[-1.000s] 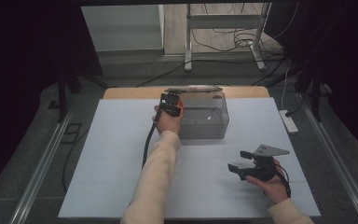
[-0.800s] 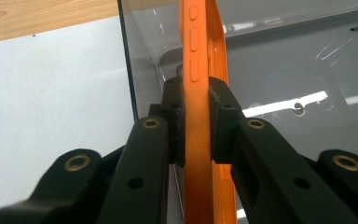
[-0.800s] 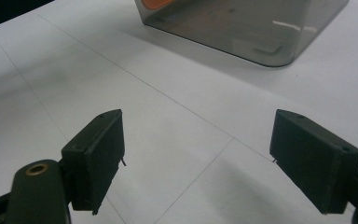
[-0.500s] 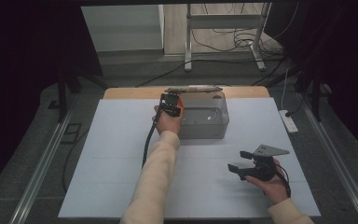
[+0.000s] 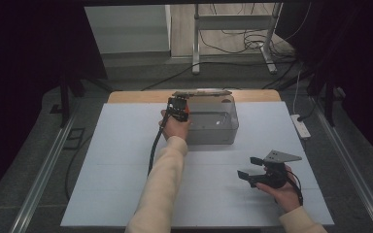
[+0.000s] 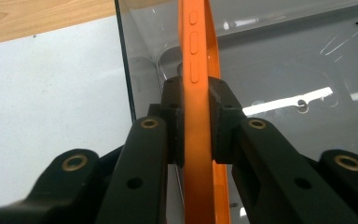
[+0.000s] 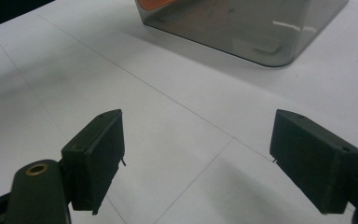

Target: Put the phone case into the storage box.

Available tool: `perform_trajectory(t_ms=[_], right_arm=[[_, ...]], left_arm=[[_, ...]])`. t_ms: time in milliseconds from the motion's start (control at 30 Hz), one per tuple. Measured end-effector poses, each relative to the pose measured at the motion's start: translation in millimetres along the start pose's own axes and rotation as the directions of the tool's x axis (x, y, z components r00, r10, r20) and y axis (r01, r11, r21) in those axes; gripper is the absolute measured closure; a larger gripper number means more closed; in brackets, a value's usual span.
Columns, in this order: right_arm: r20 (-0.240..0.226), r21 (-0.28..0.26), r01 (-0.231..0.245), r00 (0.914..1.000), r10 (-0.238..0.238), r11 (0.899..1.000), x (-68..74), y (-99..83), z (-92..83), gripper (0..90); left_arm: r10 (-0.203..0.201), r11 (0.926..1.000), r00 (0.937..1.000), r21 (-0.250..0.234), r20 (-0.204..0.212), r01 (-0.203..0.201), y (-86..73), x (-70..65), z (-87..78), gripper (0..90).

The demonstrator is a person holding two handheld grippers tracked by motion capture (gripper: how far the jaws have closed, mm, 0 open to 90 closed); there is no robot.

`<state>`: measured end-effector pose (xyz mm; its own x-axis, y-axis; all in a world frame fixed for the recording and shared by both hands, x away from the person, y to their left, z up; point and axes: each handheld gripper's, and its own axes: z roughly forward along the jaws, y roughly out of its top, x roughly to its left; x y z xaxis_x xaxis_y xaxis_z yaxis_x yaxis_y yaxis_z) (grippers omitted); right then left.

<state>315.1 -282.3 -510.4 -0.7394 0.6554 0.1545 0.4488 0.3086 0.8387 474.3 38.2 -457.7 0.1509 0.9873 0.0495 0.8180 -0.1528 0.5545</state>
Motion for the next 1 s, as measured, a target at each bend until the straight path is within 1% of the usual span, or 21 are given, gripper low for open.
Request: perform_trajectory(t_ms=[100, 200, 267, 400, 500, 600, 700, 833, 1000], right_arm=[[0.002, 0.003, 0.002, 1.0000, -0.002, 1.000, 0.0, 0.1, -0.1, 18.0], [0.000, 0.000, 0.000, 1.0000, 0.000, 1.000, 0.0, -0.1, -0.1, 18.1], [0.000, -0.001, -0.001, 1.0000, 0.001, 1.000, -0.1, -0.1, -0.2, 18.0], [0.001, 0.000, 0.000, 1.0000, 0.000, 1.000, -0.2, -0.1, 0.0, 18.0], [0.000, 0.000, 0.000, 1.0000, 0.000, 1.000, 0.0, 0.0, 0.0, 18.0], [0.001, -0.001, 0.000, 1.0000, 0.000, 1.000, -0.2, 0.0, 0.0, 18.1], [0.000, 0.000, -0.001, 1.0000, 0.001, 1.000, 0.0, 0.0, -0.1, 18.1], [0.001, -0.001, 0.000, 1.0000, 0.000, 1.000, 0.0, 0.0, -0.3, 18.1], [0.001, -0.001, 0.000, 1.0000, 0.000, 1.000, -0.2, 0.0, -0.2, 18.1]], left_arm=[[0.001, 1.0000, 1.0000, -0.007, -0.001, -0.001, -0.3, -1.2, 0.1, 74.9], [0.012, 0.9999, 0.9999, -0.009, -0.005, -0.012, -0.7, -2.6, 0.3, 72.3], [0.007, 0.9999, 1.0000, -0.013, 0.005, -0.007, -0.8, -2.3, 0.1, 70.4], [0.007, 0.9997, 0.9999, -0.024, 0.012, -0.007, -0.5, -2.1, -1.7, 65.8], [0.011, 0.9991, 0.9997, -0.042, 0.020, -0.010, 0.1, -2.0, -4.7, 62.6], [0.011, 0.9980, 0.9995, -0.063, 0.031, -0.010, 0.7, -2.7, -7.8, 57.4], [0.023, 0.9968, 0.9994, -0.078, 0.028, -0.020, 1.9, -3.9, -11.5, 50.0], [0.031, 0.9958, 0.9986, -0.087, 0.043, -0.027, 3.5, -1.6, -16.3, 47.2], [0.034, 0.9943, 0.9977, -0.103, 0.059, -0.028, 4.0, 4.9, -20.6, 45.8]])
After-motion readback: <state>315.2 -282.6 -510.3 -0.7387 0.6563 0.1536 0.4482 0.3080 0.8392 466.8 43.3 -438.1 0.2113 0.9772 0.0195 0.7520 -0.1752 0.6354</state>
